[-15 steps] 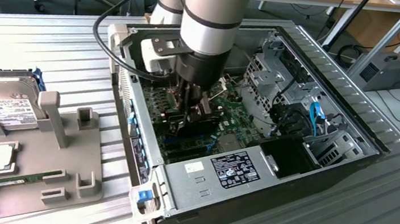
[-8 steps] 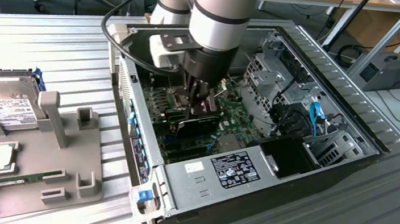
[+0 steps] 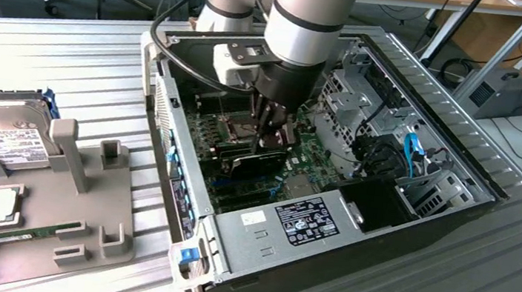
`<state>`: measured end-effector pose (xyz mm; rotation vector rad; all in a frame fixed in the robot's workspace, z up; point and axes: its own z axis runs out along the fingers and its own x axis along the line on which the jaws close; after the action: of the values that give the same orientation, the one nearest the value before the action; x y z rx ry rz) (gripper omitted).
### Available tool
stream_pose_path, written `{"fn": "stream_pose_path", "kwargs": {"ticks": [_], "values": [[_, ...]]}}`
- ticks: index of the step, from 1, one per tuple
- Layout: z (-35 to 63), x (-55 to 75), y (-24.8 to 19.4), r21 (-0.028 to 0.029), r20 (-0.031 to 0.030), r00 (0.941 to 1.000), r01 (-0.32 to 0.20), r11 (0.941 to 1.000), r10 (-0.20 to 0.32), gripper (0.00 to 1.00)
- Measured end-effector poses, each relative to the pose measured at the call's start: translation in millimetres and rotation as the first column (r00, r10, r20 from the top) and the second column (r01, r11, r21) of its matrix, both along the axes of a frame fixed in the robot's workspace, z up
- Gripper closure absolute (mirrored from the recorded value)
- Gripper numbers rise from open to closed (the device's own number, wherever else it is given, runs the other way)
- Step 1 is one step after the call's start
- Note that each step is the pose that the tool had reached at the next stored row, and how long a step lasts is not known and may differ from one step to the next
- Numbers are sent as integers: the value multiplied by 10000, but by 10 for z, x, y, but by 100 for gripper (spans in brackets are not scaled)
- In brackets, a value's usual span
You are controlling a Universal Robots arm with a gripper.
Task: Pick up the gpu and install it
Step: 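Insert the gpu into the slot, then press down on the gpu until it lock into place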
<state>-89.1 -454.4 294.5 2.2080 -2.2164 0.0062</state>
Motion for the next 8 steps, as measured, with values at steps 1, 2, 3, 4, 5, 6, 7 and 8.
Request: {"fn": "stream_pose_path", "kwargs": {"ticks": [1, 2, 3, 4, 5, 6, 7, 8], "values": [[1, 0, 0, -1, -1, 10000, 0, 10000, 0, 89], [0, 0, 0, 0, 0, 10000, 0, 10000, 0, 89], [0, 1, 0, 1, 0, 10000, 0, 10000, 0, 89], [0, 1, 0, 0, 0, 10000, -1, 10000, 1, 89], [0, 1, 0, 0, 0, 10000, -1, 10000, 1, 89], [0, 1, 0, 0, 0, 10000, -1, 10000, 1, 89], [0, 1, 0, 0, 0, 10000, -1, 10000, 1, 89], [0, 1, 0, 1, 0, 10000, -1, 10000, 1, 89]]}}
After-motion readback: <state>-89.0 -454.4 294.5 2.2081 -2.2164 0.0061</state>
